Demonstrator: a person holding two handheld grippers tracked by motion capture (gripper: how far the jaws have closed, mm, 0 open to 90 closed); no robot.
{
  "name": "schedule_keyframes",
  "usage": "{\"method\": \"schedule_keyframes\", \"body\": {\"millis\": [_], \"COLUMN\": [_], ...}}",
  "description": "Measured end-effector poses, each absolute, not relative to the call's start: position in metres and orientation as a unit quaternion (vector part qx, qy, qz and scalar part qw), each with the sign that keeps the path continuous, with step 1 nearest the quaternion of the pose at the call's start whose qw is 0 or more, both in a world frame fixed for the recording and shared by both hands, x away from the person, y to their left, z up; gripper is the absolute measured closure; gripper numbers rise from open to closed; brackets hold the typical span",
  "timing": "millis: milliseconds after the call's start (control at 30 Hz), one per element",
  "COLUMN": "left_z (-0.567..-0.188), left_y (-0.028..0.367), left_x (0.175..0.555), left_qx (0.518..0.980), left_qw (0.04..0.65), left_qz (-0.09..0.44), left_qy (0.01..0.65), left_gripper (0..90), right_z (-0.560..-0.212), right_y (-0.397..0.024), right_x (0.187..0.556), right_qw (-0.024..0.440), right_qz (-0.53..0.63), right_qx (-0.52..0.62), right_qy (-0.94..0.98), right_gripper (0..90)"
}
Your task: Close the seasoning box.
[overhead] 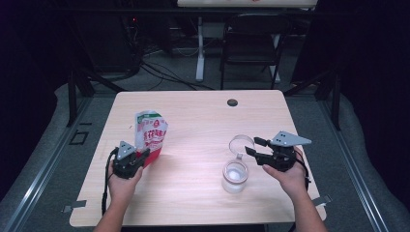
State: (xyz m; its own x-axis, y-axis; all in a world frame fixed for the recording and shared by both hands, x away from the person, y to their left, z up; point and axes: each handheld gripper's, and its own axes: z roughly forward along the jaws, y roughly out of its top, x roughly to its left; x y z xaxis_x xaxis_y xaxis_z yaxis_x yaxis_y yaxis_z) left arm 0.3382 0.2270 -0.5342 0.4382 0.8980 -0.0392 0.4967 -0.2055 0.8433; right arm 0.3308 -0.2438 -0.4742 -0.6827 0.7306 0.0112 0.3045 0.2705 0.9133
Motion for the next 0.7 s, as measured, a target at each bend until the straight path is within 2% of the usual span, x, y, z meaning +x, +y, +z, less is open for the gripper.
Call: {"method": "schedule_keyframes", "body": {"millis": [133,267,367,533,700], "left_z": [-0.538,-0.536,-0.534,-0.53,-0.526], "left_y": [0.232,0.235,0.236,0.236,0.233], "left_x": [0.338,0.336,0.334,0.33,0.327], "left_qx": [0.738,0.729,0.727,0.714,0.714], "left_qw": [0.412,0.426,0.442,0.457,0.469], "left_qz": [0.233,0.229,0.221,0.235,0.229], "left_qy": [0.482,0.484,0.477,0.475,0.466], "left_gripper": [86.2,80.2,69.6,47.4,38.0], "right_z": [-0.475,-0.476,-0.476,-0.476,-0.476], "right_y": [-0.244,-0.243,-0.241,-0.24,-0.24], "right_x": [0.334,0.335,0.336,0.336,0.336], "right_qw": [0.21,0.209,0.212,0.211,0.212], "right_qz": [0.499,0.502,0.498,0.5,0.502], "right_qx": [0.337,0.339,0.338,0.337,0.335], "right_qy": [0.77,0.768,0.77,0.769,0.769], "right_gripper": [48.9,48.9,48.9,49.0,49.4]}}
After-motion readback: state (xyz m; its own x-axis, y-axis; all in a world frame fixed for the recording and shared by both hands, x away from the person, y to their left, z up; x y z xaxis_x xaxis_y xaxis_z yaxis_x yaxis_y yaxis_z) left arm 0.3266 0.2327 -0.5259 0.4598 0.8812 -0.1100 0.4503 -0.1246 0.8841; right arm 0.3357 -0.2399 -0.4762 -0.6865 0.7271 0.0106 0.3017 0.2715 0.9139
